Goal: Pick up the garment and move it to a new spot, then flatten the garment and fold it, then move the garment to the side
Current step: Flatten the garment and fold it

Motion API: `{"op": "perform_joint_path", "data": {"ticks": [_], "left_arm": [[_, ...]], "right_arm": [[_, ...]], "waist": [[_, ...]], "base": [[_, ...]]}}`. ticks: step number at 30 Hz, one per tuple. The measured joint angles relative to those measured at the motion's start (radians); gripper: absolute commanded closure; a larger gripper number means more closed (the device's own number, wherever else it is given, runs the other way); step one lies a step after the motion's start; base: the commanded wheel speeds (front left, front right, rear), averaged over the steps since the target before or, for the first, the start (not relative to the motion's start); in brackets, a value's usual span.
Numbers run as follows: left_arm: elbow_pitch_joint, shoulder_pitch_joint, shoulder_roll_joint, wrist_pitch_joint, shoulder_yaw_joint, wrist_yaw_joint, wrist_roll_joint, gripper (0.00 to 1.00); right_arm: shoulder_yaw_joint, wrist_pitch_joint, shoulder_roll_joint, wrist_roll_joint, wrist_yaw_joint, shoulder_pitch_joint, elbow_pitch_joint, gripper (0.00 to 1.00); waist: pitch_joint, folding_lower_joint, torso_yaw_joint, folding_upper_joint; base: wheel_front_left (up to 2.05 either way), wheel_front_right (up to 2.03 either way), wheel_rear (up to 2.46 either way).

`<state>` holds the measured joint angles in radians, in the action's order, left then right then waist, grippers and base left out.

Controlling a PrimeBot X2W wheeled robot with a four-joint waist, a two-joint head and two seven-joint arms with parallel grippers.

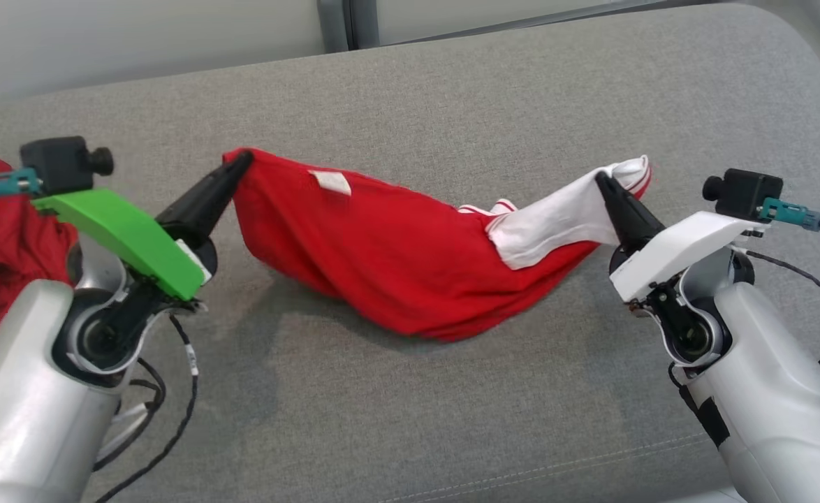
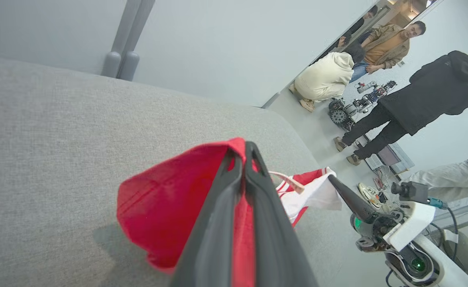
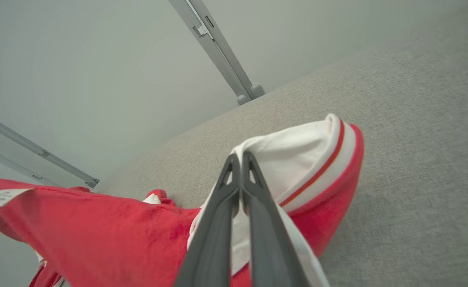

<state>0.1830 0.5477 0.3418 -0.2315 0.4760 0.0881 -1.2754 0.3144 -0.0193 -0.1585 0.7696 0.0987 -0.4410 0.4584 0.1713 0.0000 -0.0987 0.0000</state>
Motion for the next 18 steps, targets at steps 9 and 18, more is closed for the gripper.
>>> {"op": "perform_joint_path", "data": {"ticks": [9,18], "left_arm": [[-0.182,-0.051,0.094,0.01,-0.095,0.0,-0.05,1.0],[-0.37,-0.138,0.138,-0.013,-0.12,-0.019,-0.119,1.0]], "right_arm": [[-0.048,0.125,0.003,0.193,0.015,0.068,-0.166,1.0],[-0.083,0.264,-0.044,0.357,0.015,0.215,-0.33,1.0]], "waist": [[-0.048,0.0,0.002,0.0],[-0.081,0.0,-0.014,0.0]], "base": [[0.0,0.0,0.0],[0.0,0.0,0.0]]}}
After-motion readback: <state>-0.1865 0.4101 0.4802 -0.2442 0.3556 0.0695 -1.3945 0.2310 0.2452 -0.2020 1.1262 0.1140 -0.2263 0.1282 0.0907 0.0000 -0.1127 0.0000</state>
